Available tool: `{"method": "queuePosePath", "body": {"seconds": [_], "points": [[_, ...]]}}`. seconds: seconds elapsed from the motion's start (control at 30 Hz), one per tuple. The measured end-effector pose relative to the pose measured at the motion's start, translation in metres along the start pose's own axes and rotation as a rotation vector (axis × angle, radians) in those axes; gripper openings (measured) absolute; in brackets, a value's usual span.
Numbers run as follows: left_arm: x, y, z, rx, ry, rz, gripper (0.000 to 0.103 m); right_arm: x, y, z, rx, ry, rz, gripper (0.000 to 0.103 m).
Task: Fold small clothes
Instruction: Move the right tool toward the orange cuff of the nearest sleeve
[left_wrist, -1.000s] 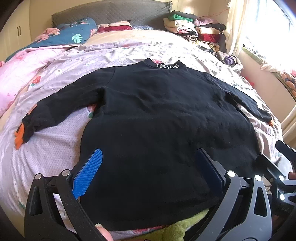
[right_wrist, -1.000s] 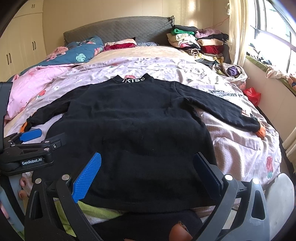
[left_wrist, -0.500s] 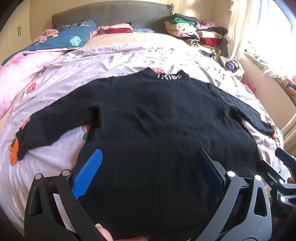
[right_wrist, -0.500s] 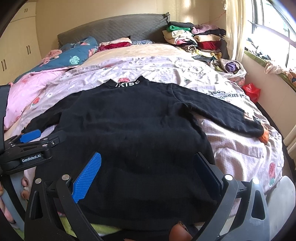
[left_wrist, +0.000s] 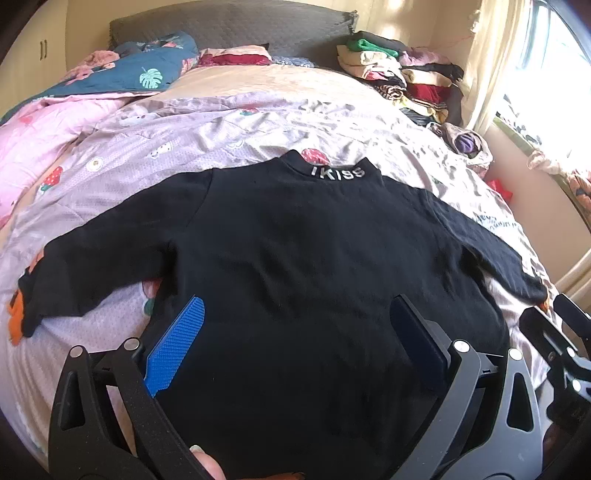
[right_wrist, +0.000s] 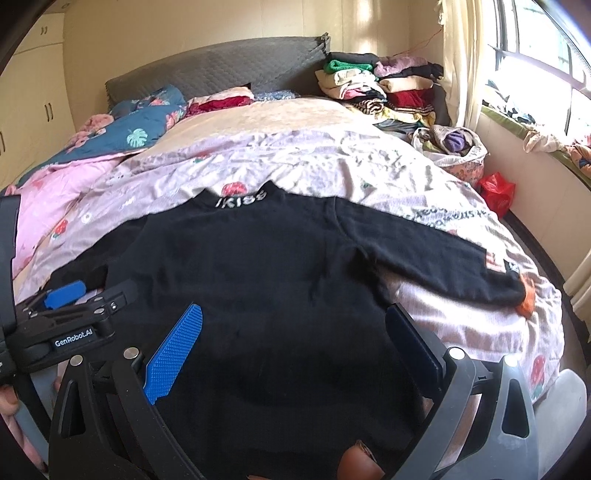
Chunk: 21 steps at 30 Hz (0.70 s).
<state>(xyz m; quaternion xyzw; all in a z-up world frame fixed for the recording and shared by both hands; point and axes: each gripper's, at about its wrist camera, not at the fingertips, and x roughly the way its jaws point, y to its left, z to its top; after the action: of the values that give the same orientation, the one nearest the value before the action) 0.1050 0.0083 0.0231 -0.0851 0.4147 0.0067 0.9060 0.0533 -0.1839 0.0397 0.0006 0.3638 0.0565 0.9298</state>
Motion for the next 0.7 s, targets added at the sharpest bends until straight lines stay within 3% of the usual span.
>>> {"method": "queuePosePath", "body": {"seconds": [0.33, 0.7], "points": [[0.006, -0.002, 0.037, -0.024, -0.038, 0.027, 0.095, 0.007, -0.029, 0.044, 0.047, -0.067, -0.010, 0.099], [0.039, -0.028, 0.064, -0.016, -0.006, 0.005, 0.095, 0.024, -0.074, 0.061, 0.123, -0.090, -0.005, 0.099]]}}
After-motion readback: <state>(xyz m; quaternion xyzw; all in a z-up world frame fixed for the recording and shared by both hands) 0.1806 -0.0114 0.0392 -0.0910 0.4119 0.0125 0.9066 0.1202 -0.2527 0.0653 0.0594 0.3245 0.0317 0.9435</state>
